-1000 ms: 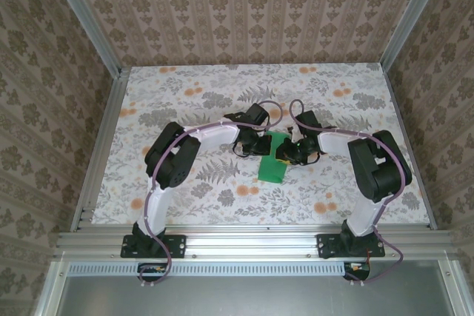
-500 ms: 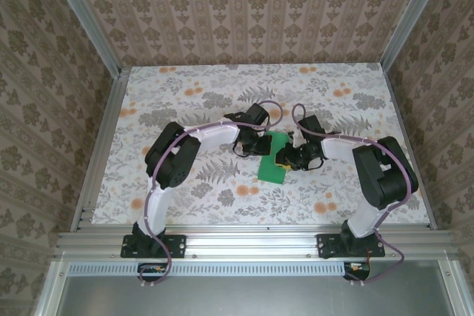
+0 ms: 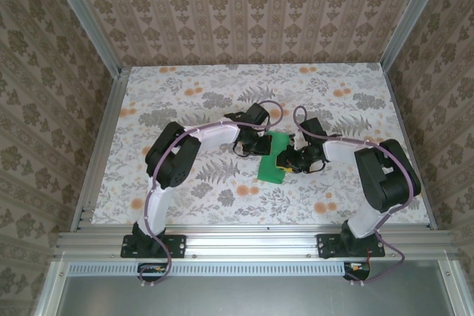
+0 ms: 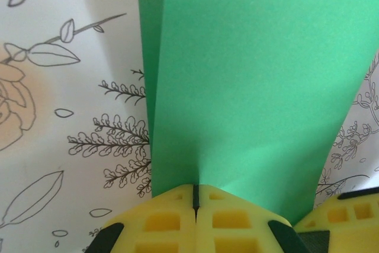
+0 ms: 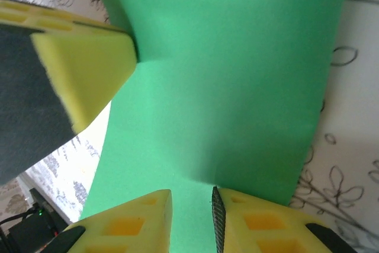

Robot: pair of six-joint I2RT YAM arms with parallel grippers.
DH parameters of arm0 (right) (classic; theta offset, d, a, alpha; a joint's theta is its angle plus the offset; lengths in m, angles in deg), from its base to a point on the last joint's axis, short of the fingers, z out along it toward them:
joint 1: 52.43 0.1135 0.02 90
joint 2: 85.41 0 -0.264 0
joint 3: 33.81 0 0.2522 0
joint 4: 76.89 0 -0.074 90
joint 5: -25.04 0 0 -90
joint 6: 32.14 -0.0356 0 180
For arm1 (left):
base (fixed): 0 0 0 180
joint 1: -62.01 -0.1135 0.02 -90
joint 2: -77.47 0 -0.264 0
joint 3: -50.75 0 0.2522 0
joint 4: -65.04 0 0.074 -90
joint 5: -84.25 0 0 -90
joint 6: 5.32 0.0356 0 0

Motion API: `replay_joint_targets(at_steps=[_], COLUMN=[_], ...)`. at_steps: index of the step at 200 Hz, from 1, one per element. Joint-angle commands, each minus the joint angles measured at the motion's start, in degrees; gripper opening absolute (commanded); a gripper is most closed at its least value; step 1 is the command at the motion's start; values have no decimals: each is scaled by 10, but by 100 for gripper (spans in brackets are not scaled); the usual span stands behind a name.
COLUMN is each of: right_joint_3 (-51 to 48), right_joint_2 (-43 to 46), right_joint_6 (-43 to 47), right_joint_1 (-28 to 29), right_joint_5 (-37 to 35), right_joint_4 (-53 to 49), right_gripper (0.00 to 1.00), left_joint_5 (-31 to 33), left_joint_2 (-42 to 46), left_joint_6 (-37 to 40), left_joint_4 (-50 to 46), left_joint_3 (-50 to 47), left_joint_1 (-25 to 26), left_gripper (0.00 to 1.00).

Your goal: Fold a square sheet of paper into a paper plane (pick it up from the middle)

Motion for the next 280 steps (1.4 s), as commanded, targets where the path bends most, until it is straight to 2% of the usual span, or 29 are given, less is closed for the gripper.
replay_joint_targets(at_steps=[1,27,60,88,118,147,173,199,246,280], right_joint_3=[-24,-53,-49,-36,-40,-65,-70,-61,-58,-82], right_joint_2=[19,-5,-20,24,55,44,9,25,84,61], right_joint_6=[-10,-23,8,14,-2,-29,-23,-12,-31,-53], right_joint_1=[6,5,6,12,26,33,33,35,47,55], right_joint_5=[39,30,-44,-35,12,15,-26,-50,14,15], right_joint_4=[13,43,-15,-39,-21,21,4,-28,-9,30], right_gripper=[27,27,26,26,27,27,27,27,27,27], left_joint_5=[12,11,9,8,5,6,2,3,0,2], left_joint_2=[-28,-27,-29,-29,-31,-30,-31,-29,-29,-27], left_joint_6=[17,18,17,18,18,22,22,24,22,23], left_joint_4=[-35,-36,-35,-36,-35,-37,-37,-37,-30,-32], left_joint_3=[5,6,6,7,9,10,13,11,7,5], left_joint_1=[2,2,2,1,3,1,2,2,2,3], left_gripper=[0,0,0,0,0,0,0,0,0,0])
